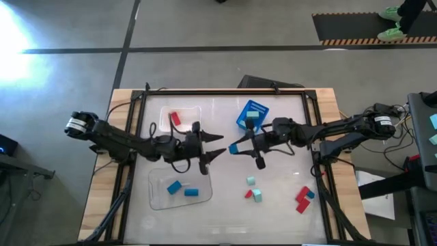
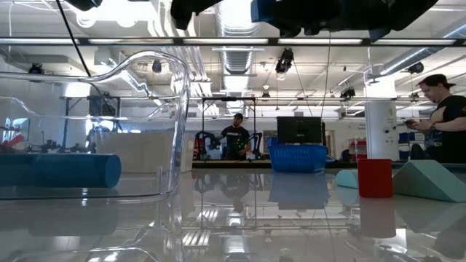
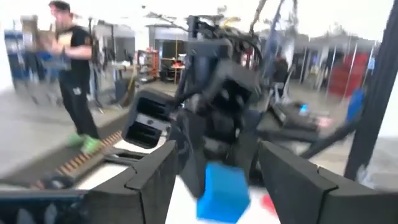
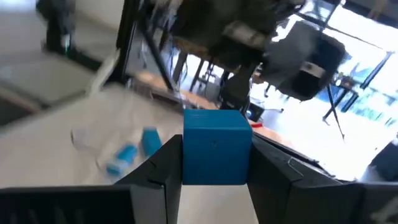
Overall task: Sort & place blocks by color
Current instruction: Put the blue block into the transparent bin
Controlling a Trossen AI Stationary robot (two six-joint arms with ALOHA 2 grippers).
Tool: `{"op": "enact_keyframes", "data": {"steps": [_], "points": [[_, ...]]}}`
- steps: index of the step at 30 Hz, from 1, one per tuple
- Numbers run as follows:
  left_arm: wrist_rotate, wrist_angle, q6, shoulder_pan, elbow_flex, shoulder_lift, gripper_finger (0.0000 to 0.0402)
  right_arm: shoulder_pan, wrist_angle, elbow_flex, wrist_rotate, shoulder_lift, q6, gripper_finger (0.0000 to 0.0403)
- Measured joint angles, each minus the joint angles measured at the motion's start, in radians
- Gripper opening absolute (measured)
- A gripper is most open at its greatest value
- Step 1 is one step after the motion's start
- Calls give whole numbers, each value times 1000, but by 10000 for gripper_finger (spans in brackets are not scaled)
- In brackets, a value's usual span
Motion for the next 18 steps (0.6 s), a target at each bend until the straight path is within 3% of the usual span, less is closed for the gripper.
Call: {"op": "enact_keyframes", "data": {"steps": [4, 9, 18], "points": [[20, -6, -250, 31, 4, -19, 224, 28, -66, -2, 7, -4, -187, 123], [140, -45, -400, 88, -3, -21, 226, 88, -82, -2, 44, -24, -359, 123], [259, -39, -468, 102, -1, 66, 226, 217, -91, -2, 517, -46, -596, 123]]}}
